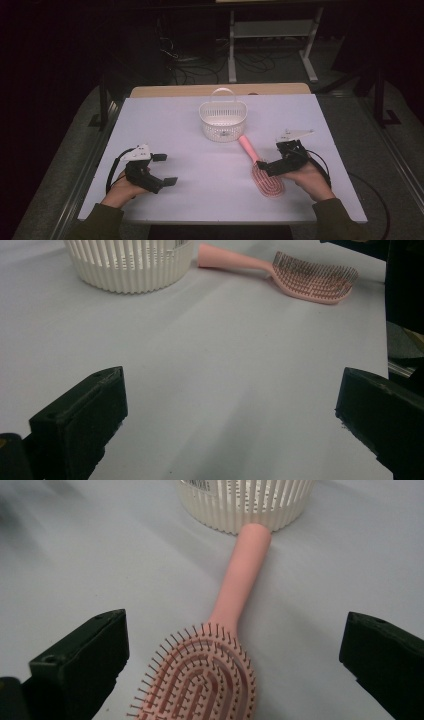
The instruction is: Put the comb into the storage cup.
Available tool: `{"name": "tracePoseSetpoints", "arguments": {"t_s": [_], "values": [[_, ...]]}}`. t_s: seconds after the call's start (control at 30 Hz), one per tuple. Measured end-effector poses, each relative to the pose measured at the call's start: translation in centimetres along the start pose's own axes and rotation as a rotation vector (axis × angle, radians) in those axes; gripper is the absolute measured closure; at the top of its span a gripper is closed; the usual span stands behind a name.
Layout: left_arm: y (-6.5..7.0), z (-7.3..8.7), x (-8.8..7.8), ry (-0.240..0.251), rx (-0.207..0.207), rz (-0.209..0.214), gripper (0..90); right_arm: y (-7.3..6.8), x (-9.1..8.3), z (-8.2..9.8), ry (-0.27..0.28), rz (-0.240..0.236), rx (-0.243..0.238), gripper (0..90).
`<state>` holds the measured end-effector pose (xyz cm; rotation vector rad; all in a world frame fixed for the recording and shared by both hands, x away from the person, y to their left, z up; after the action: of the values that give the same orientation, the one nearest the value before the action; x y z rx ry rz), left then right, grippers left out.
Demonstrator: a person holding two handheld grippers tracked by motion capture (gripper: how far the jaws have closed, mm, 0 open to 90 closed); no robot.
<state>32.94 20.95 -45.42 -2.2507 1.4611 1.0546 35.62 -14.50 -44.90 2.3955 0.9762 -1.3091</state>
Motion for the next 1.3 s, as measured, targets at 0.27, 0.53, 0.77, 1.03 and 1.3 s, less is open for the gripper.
{"name": "tracePoseSetpoints", "arguments": {"t_s": [0.27, 0.53, 0.77, 1.03, 1.3], "values": [[0.0, 0.0, 0.0, -0.001, 0.002, -0.001, 0.1, 0.1, 0.2, -1.2, 0.000, 0.001, -0.006, 3.4], [0.0, 0.0, 0.0, 0.001, 0.002, 0.000, 0.1, 0.2, 0.4, -1.9, -0.004, 0.015, -0.010, 11.2], [0.0, 0.0, 0.0, 0.001, 0.004, 0.001, 0.1, 0.2, 0.5, -2.4, -0.008, 0.011, -0.022, 19.1], [0.0, 0.0, 0.0, 0.001, 0.007, 0.002, 0.1, 0.0, 0.9, -3.2, -0.021, 0.006, -0.038, 36.5], [0.0, 0.0, 0.0, 0.001, 0.007, 0.003, 0.1, 0.0, 1.4, -3.7, -0.036, -0.007, -0.045, 53.4]]}}
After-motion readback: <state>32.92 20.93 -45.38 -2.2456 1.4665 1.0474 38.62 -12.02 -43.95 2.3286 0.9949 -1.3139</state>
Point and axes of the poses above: each handheld gripper's, and its own axes: x roughly forward along the jaws, z roughly out of its underside, y roughly to its right, the point moved 7 cm from there along x, roughly forward along the jaws, and after that the axes turned 13 degrees about -y, right-handed, at the moved point
